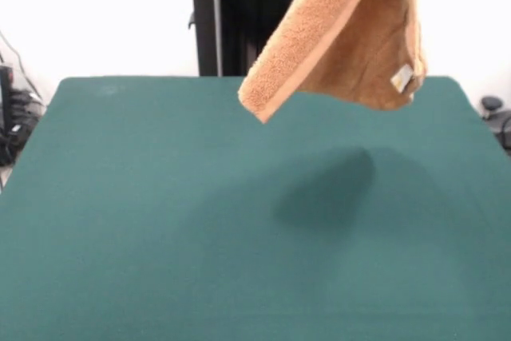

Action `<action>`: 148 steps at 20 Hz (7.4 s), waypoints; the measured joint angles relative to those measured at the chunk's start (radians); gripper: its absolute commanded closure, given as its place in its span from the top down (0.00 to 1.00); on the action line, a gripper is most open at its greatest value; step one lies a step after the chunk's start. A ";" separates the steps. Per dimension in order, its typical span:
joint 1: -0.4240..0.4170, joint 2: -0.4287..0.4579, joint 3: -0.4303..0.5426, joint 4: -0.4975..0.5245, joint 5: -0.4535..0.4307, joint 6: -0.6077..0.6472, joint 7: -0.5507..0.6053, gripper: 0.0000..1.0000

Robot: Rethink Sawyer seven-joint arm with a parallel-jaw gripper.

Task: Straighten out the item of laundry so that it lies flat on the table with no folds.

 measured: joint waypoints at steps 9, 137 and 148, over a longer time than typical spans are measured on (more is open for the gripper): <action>0.013 -0.032 -0.015 0.003 -0.004 0.000 0.000 0.00; 0.030 -0.326 -0.061 0.197 -0.031 0.058 0.001 1.00; 0.064 -0.367 -0.062 0.275 -0.039 -0.058 0.001 1.00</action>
